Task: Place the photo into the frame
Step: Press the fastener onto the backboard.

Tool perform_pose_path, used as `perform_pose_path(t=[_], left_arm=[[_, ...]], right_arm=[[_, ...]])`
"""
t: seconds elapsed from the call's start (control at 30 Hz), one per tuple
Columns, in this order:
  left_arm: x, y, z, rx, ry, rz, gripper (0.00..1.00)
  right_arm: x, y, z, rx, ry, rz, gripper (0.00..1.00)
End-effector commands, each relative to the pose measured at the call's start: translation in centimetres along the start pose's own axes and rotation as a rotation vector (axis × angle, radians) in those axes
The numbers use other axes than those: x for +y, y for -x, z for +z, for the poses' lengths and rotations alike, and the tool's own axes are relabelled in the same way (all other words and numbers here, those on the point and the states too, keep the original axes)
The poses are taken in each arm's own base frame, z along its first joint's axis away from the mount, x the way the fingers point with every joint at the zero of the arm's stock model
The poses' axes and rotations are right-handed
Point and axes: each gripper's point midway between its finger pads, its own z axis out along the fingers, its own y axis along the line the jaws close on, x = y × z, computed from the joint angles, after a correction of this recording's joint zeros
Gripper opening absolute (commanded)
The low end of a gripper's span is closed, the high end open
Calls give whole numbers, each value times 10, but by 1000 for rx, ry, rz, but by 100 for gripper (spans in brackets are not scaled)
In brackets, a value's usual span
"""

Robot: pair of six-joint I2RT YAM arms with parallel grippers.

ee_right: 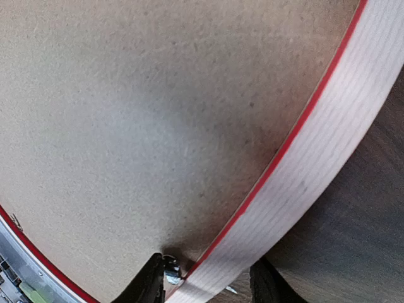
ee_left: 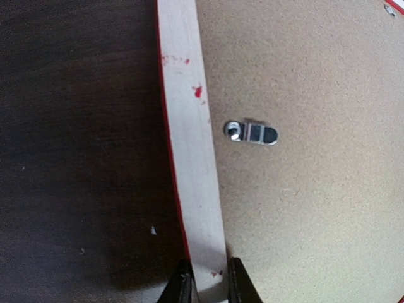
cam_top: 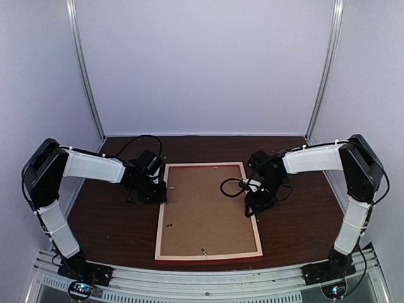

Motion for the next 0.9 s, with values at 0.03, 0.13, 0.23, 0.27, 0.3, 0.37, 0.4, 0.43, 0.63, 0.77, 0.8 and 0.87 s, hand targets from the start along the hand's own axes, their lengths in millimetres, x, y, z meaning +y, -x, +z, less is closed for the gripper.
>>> perform_pose_path(t=[0.03, 0.13, 0.23, 0.27, 0.3, 0.37, 0.4, 0.43, 0.63, 0.77, 0.8, 0.87], left_arm=[[-2, -30, 7, 101, -15, 80, 15], [-3, -29, 6, 99, -15, 79, 15], [-2, -29, 6, 98, -13, 80, 15], [-2, -29, 6, 98, -13, 80, 15], [-2, -29, 6, 98, -13, 80, 15], [-2, -28, 6, 96, -11, 80, 15], [-2, -28, 6, 94, -12, 80, 15], [-2, -27, 6, 93, -11, 80, 15], [-1, -27, 8, 94, -2, 80, 15], [0, -28, 8, 96, -1, 80, 15], [0, -28, 9, 97, 1, 81, 15], [0, -28, 9, 97, -1, 82, 15]], right_arm=[[-19, 3, 6, 0, -56, 49, 48], [-17, 3, 5, -6, -42, 71, 51], [-15, 2, 3, -11, -31, 80, 52], [-15, 2, 2, -10, -33, 80, 52], [-15, 0, 1, -11, -33, 81, 52], [-15, -2, 0, -11, -31, 86, 52], [-14, -4, -2, -14, -26, 89, 53], [-12, -7, -2, -14, -21, 90, 53], [1, -22, -3, -9, -12, 86, 57], [9, -32, 0, -6, -14, 79, 58], [12, -34, 0, -5, -13, 74, 58], [16, -38, 1, -2, -12, 69, 57]])
